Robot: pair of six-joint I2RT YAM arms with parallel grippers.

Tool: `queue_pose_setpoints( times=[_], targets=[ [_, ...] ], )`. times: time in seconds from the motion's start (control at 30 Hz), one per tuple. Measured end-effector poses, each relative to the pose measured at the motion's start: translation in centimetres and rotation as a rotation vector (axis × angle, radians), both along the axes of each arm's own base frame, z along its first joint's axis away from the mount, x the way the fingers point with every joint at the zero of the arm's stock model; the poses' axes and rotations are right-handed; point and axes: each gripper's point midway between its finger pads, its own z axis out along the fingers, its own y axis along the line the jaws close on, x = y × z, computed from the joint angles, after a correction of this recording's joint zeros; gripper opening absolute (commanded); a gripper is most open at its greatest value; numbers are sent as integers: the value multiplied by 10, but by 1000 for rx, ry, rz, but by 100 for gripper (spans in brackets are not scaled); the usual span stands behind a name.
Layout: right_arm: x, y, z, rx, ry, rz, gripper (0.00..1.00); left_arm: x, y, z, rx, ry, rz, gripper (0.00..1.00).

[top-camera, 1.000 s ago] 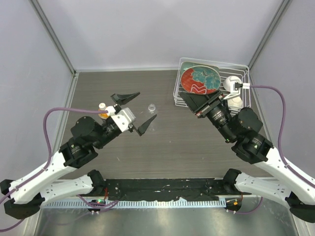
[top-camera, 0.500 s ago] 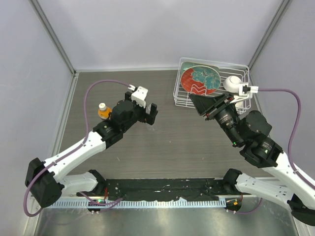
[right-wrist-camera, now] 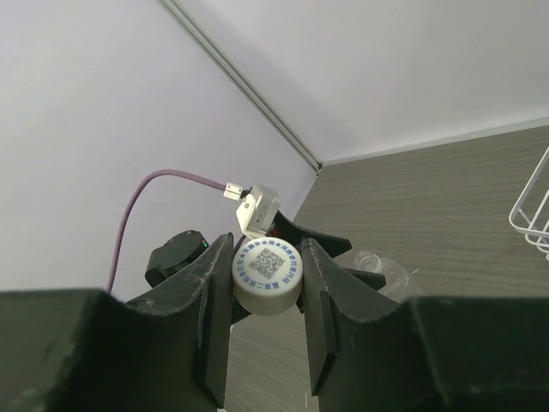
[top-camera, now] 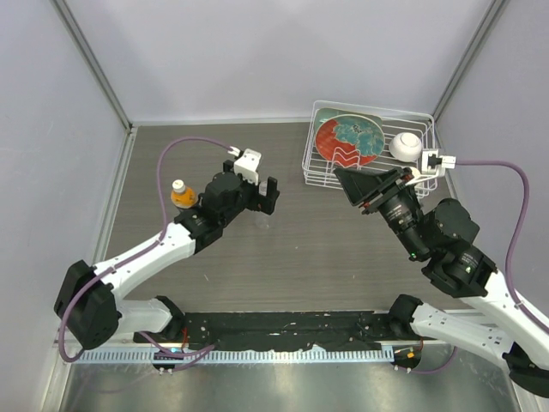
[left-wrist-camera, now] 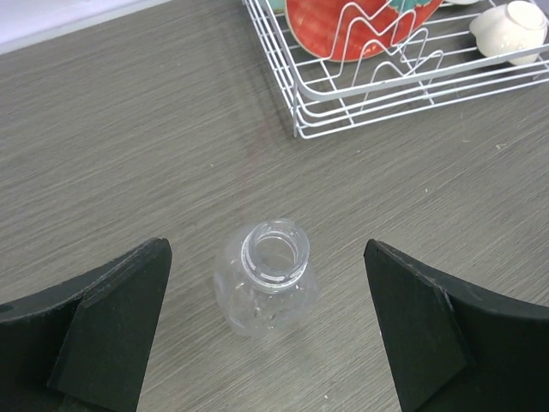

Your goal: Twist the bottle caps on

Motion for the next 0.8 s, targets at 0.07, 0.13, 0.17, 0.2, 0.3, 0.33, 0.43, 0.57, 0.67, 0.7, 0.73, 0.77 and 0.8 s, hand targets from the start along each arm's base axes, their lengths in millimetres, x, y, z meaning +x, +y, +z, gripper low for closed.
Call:
queue_pose_setpoints(
  times=[0.07, 0.13, 0.17, 0.2, 0.3, 0.33, 0.43, 0.57, 0.67, 0.7, 0.73, 0.77, 0.8],
  targets=[
    [-1, -1, -1, 0, 0, 0, 5, 0, 0, -7, 7, 10, -2, 99],
    [-2, -2, 0, 4, -4, 0, 5, 1, 0, -14, 15, 20, -2, 98],
    [-2, -2, -1, 2, -2, 0, 5, 1, 0, -18, 20, 26, -3, 96],
    [-3, -4, 0, 5, -5, 0, 4, 2, 0, -22, 26, 34, -4, 95],
    [-7, -9, 4, 18, -16, -1, 4, 4, -2, -31, 39, 52, -12, 91],
    [-8, -10, 5, 23, -20, -1, 3, 5, -2, -34, 42, 56, -19, 89],
    [-11, -15, 6, 32, -27, -1, 2, 8, -4, -42, 59, 70, -36, 81],
    [-13, -16, 2, 30, -25, -1, 2, 13, -10, -50, 77, 93, -66, 50],
    [-13, -16, 0, 25, -21, 0, 2, 12, -17, -47, 81, 93, -107, 36],
    [-13, -16, 0, 25, -21, 0, 2, 12, -19, -45, 86, 92, -126, 35],
    [-13, -16, 0, 22, -20, 0, 2, 10, -22, -43, 90, 94, -145, 33],
    [-13, -16, -1, 20, -18, 0, 2, 9, -24, -42, 100, 98, -164, 33],
    [-13, -17, -1, 19, -17, 0, 2, 7, -26, -40, 111, 107, -184, 33]
  ],
)
